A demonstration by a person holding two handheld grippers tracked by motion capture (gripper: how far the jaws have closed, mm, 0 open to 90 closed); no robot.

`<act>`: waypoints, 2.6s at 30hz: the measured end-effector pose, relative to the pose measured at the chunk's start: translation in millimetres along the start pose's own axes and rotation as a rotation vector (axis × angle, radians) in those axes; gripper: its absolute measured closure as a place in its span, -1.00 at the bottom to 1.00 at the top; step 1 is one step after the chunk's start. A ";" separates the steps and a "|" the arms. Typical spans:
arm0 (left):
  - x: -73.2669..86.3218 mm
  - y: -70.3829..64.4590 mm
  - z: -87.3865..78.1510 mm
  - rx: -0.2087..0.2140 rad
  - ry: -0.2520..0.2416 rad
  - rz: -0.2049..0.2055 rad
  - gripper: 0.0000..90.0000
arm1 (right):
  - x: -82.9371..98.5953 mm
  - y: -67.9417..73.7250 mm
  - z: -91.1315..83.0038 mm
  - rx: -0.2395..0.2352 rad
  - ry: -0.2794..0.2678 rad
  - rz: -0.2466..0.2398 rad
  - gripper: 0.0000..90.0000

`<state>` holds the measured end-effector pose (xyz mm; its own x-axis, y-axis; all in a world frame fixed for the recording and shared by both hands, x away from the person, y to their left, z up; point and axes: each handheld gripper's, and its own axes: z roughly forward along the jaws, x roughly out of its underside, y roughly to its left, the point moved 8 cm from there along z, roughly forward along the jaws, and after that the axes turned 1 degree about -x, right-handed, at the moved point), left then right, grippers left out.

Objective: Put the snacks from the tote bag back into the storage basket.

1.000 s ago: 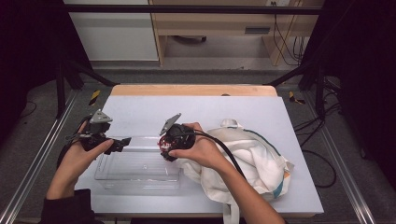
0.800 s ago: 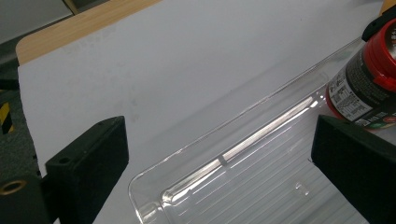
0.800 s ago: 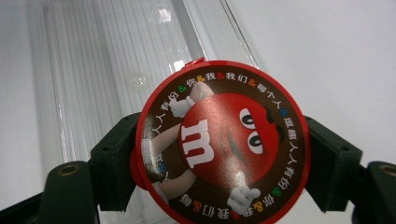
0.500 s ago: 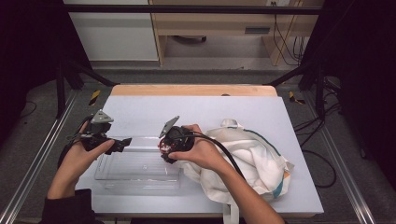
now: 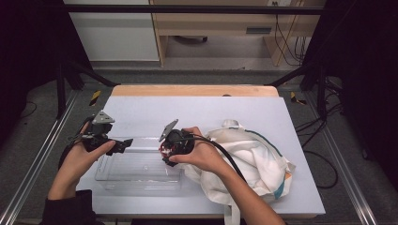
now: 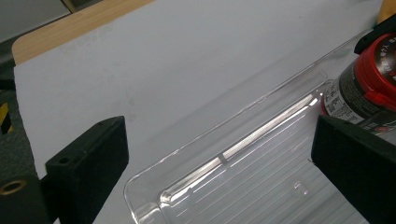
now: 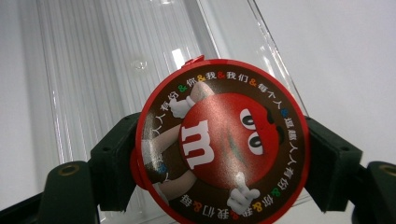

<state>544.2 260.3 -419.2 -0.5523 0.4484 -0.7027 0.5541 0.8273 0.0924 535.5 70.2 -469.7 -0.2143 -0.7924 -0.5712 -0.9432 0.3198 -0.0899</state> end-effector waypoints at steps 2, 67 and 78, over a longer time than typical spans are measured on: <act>0.2 -0.7 0.3 0.003 0.002 -0.001 -0.91 | 0.4 0.1 0.7 -0.002 0.002 0.001 -0.45; 4.1 -0.3 4.9 0.009 0.021 0.001 -0.91 | -0.3 -0.1 -17.4 0.076 -0.037 0.008 -0.73; 3.3 -3.5 5.4 0.009 0.027 0.012 -0.91 | 0.2 -12.9 -63.9 0.120 -0.155 0.097 -0.77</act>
<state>543.8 257.1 -425.6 -0.5622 0.4673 -0.6822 0.5664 0.8188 0.0941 531.4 32.7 -416.6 -0.2525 -0.6686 -0.6994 -0.8809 0.4580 -0.1198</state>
